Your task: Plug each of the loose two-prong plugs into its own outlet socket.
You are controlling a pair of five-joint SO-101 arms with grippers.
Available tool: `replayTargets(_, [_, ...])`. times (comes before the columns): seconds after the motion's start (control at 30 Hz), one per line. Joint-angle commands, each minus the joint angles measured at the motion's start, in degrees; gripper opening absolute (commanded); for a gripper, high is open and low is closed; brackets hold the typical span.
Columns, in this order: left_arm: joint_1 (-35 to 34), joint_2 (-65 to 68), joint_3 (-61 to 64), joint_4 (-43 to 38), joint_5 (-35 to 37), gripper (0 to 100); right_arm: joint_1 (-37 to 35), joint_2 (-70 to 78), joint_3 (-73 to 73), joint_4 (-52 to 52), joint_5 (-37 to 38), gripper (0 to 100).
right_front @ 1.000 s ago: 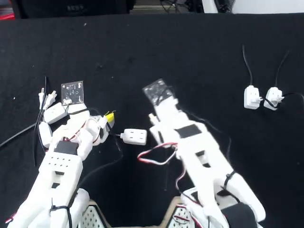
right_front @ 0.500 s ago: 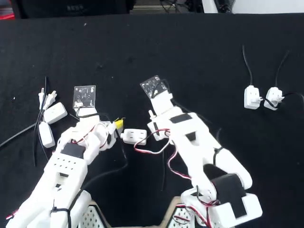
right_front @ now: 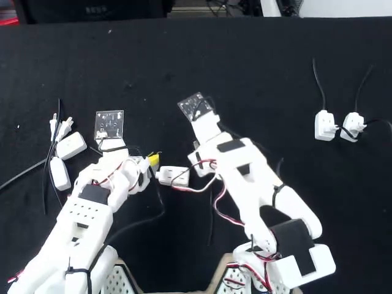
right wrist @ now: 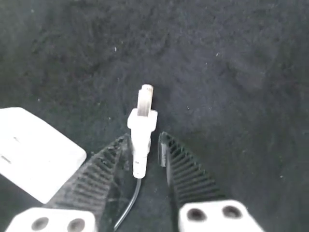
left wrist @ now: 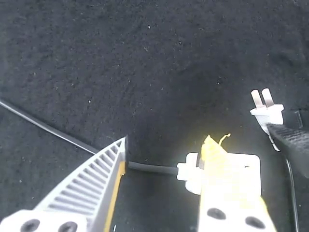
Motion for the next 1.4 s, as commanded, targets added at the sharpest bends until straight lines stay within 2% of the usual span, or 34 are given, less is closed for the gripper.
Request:
replayTargets(0.0, [0.66,-1.05,-1.27,-0.18,-0.26,25,-0.97,0.04,-3.56,0.44,0.18,8.1])
replayTargets(0.37, [0.66,-1.05,-1.27,-0.18,-0.26,25,-0.97,0.22,-3.30,0.79,0.53,8.1])
replayTargets(0.6, [0.66,-1.05,-1.27,-0.18,-0.26,25,-0.62,8.22,-6.90,1.49,0.62,8.2])
replayTargets(0.77, [0.66,-1.05,-1.27,-0.18,-0.26,25,-0.62,8.40,-9.98,3.96,0.62,7.7])
replayTargets(0.9, [0.66,-1.05,-1.27,-0.18,-0.26,25,-0.62,7.16,-9.54,4.22,0.70,0.9])
replayTargets(1.1, [0.57,-1.05,-1.36,-0.18,-0.26,25,-1.49,-5.93,-2.07,7.56,2.73,1.0])
replayTargets(1.2, [0.57,-1.14,-1.80,-0.53,-0.09,25,-2.90,-16.92,6.46,4.75,4.04,1.0])
replayTargets(1.37, [0.57,-1.14,-4.70,-0.18,0.18,25,-12.40,-28.70,17.71,-2.20,5.01,1.0])
